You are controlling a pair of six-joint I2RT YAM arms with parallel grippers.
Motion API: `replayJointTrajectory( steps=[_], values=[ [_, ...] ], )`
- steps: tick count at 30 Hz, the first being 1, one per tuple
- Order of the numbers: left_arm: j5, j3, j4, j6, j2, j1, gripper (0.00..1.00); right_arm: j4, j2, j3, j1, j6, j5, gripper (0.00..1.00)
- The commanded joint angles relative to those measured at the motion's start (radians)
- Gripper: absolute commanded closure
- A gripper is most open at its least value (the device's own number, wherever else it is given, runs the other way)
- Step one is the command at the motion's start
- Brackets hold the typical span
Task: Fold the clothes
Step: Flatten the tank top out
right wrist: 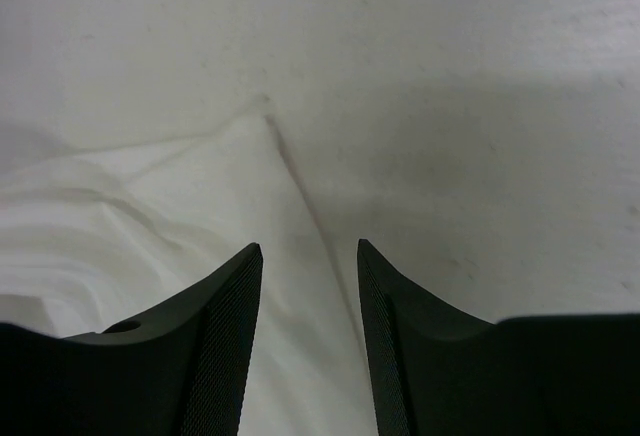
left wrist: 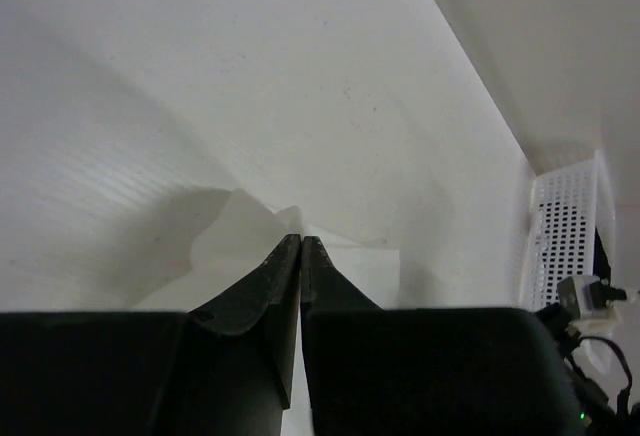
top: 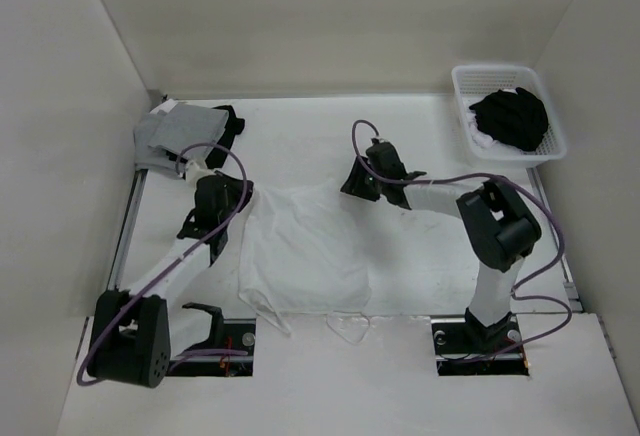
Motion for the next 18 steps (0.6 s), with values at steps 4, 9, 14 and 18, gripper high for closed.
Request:
replayJointTrajectory(
  steps=[4,9,14,18],
  values=[
    [-0.002,-0.132,-0.106,-0.024,-0.239,0.043,0.98,-0.064,0.121,0.186,0.000,0.021,-0.076,0.53],
    [0.054,-0.117,-0.126,-0.001,-0.299,0.054,0.98,-0.106,0.183,0.269,0.017,0.048,-0.094,0.79],
    [0.044,-0.072,-0.056,-0.039,-0.243,0.050,0.98,-0.067,0.100,0.278,0.017,0.061,-0.042,1.00],
    [0.023,0.076,0.076,-0.094,-0.071,0.010,0.99,-0.078,-0.037,0.359,-0.030,0.029,-0.020,1.00]
  ],
)
